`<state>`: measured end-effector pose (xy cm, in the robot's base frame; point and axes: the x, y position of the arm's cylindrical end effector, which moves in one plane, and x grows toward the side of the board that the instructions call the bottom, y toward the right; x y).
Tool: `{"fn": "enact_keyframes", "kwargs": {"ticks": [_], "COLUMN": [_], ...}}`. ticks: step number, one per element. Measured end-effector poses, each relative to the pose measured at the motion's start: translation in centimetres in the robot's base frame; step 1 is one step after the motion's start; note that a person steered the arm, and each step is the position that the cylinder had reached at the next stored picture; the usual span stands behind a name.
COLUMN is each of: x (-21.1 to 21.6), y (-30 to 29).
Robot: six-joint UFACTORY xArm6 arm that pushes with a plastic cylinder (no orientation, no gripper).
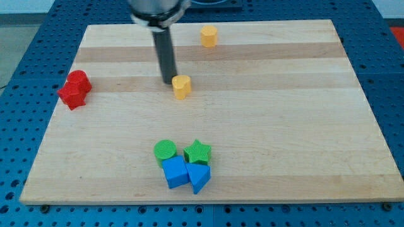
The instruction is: Slide the yellow heart towards the down
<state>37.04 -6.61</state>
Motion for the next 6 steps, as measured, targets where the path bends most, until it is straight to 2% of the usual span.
{"fn": "enact_keyframes", "kwargs": {"ticks": [1, 2, 3, 4, 6], "x": [-0.2, 1.9, 5.7, 6.1, 5.3], "y": [3.9, 5.2, 1.2, -0.4, 6.4]}}
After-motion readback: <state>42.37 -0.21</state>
